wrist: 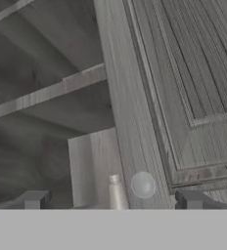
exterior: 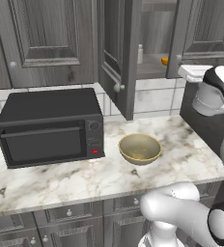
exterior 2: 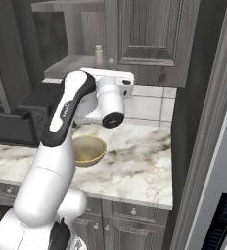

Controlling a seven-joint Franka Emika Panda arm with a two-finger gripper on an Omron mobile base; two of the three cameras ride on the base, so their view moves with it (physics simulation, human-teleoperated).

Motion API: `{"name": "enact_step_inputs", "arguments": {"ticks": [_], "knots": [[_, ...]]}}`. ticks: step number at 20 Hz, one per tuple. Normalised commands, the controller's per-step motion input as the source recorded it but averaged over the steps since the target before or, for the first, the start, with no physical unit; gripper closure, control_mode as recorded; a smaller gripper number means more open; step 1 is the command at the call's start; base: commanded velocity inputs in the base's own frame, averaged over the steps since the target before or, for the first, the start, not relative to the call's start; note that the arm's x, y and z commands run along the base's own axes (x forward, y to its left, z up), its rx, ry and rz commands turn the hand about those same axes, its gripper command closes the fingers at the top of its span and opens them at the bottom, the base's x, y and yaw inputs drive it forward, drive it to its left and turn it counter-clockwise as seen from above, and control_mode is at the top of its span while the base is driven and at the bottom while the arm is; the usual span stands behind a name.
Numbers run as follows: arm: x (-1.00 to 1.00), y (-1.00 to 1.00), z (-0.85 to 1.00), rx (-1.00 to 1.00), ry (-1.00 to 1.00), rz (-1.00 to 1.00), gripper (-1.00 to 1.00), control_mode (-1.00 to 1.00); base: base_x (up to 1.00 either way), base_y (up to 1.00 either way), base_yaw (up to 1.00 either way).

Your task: Open the cabinet. Pick the orange and apple from the cabinet and place them into the bowl. Then close the cabinet.

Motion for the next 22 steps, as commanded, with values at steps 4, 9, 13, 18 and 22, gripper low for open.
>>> {"name": "enact_step_inputs", "arguments": {"ticks": [4, 9, 13, 18, 22], "knots": [[0.76, 0.00, 0.00, 0.00, 0.00, 0.00, -1.00, -1.00, 0.00, 0.00, 0.00], [0.78, -0.04, 0.00, 0.00, 0.00, 0.00, -1.00, -1.00, 0.00, 0.00, 0.00], [0.80, -0.25, -0.10, 0.00, 0.00, 0.00, -1.00, -1.00, 0.00, 0.00, 0.00], [0.97, -0.07, -0.24, -0.01, 0.00, 0.00, 1.00, -1.00, 0.00, 0.00, 0.00], [0.64, 0.03, -0.17, -0.04, 0.00, -0.01, 1.00, -1.00, 0.00, 0.00, 0.00]]}}
